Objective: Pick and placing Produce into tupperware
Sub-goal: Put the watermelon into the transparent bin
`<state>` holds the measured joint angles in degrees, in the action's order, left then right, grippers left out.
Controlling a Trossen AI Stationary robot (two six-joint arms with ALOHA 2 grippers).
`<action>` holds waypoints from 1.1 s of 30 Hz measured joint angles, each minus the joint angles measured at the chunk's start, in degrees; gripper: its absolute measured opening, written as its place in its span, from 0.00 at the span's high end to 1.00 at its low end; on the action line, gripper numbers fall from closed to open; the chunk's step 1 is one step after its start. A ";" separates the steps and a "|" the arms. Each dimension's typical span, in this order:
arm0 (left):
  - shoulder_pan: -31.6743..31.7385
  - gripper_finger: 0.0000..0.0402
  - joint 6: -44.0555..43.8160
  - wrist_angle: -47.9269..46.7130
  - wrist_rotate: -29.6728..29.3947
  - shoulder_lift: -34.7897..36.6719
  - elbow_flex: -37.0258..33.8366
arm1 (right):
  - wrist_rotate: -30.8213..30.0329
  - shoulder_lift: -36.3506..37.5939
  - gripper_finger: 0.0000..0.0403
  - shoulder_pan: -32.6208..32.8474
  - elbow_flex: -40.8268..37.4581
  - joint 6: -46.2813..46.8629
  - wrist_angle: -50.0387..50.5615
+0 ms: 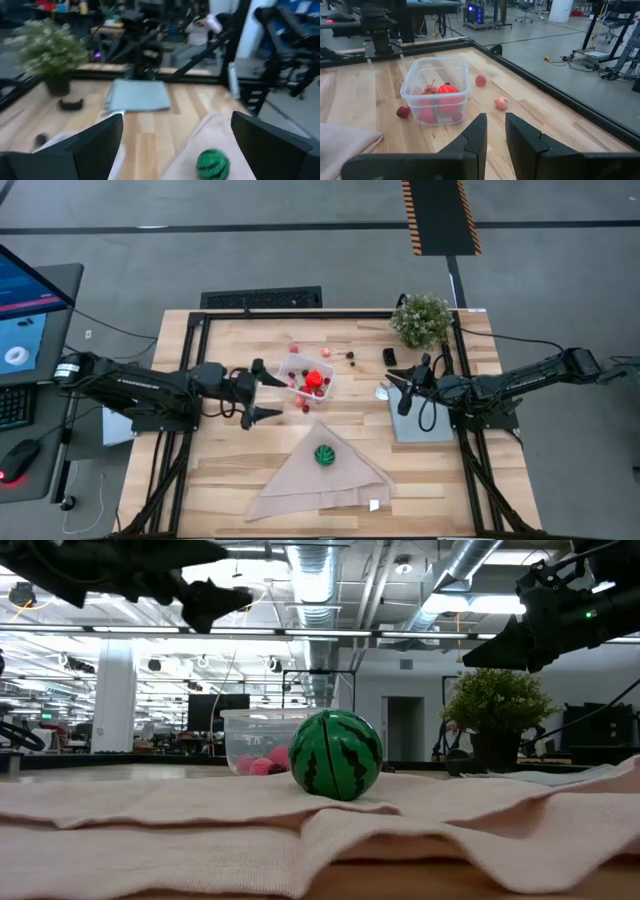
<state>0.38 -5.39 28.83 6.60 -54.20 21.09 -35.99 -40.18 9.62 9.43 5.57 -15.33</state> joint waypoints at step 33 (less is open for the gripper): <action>0.02 0.10 -14.15 -9.50 -3.68 1.60 -0.05 | 1.66 0.01 0.77 0.91 0.04 11.49 -0.79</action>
<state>0.40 -19.53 19.33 2.92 -52.60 21.04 -34.33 -40.17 10.53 9.47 17.06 -16.12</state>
